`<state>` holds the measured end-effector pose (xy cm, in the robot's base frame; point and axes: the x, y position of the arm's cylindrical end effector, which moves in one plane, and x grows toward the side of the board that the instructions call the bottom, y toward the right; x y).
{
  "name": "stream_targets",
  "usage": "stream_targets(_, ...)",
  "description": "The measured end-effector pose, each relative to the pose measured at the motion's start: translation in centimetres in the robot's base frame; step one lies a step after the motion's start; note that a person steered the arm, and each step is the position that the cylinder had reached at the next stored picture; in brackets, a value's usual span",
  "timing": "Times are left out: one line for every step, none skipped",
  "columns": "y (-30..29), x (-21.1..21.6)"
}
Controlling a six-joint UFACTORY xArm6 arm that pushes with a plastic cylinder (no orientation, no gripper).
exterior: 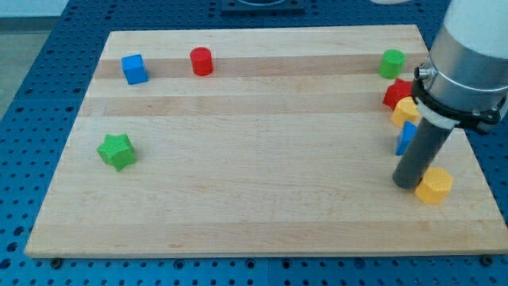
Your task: Move the red circle horizontally to the left of the green circle
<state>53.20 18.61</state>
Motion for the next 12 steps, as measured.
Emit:
stream_targets(-4.3, -2.6)
stream_targets(-10.7, -5.3)
stream_targets(-18.5, -6.8)
stream_targets(-25.2, -6.9)
stream_targets(-31.2, -7.2)
stream_targets(-33.1, -8.4)
stream_targets(-32.9, -11.7)
stream_targets(-32.8, -15.6)
stream_targets(-32.8, -16.0)
stream_targets(-31.6, -18.9)
stream_targets(-31.5, -18.9)
stream_targets(-31.5, -19.1)
